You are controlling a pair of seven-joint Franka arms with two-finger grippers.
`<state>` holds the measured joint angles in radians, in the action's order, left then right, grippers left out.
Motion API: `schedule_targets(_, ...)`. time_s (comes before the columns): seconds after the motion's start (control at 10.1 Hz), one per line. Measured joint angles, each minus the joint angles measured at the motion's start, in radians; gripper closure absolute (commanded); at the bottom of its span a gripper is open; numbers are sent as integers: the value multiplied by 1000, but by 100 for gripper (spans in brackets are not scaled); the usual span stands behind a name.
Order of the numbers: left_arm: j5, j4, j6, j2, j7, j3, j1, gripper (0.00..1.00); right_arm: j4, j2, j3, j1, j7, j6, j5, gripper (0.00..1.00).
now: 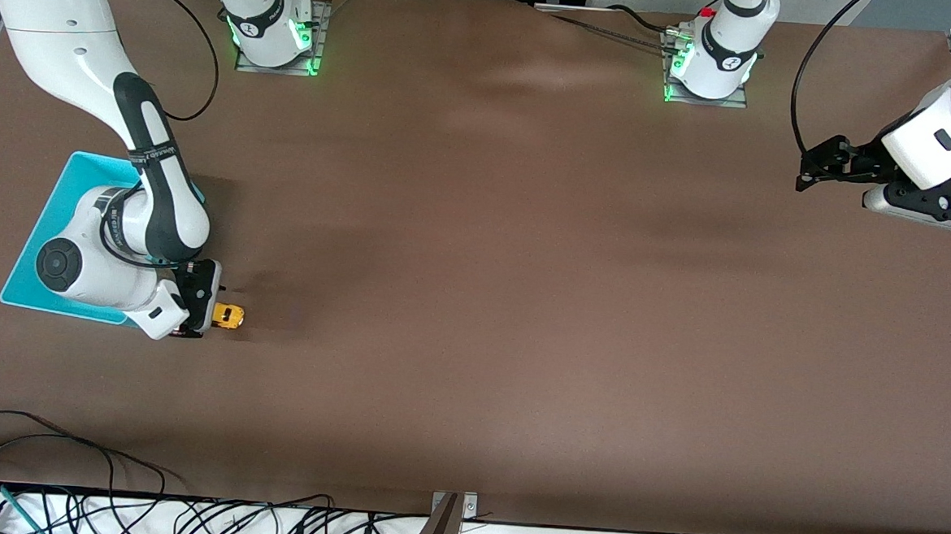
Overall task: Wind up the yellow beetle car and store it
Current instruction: 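Lift the car with the right gripper and lower it into the blue bin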
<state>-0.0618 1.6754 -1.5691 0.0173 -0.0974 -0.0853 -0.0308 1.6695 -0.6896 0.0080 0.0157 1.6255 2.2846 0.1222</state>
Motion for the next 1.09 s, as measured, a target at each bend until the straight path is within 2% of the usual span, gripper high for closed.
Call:
schedule_targets(0.5, 0, 0, 0, 0, 4, 0, 0, 0, -38, 21, 2, 5, -4, -9, 1, 100)
schedule_targets(0.8, 0, -1, 1, 0, 5, 0, 0, 0, -72, 145, -14, 6, -111, -186, 3, 100)
schedule_targets(0.9, 0, -1, 1, 0, 5, 0, 0, 0, -74, 197, -40, 7, -161, -262, 3, 100)
schedule_targets(1.09, 0, -1, 1, -2, 5, 1, 0, 0, -70, 261, -137, 10, -181, -388, 2, 100)
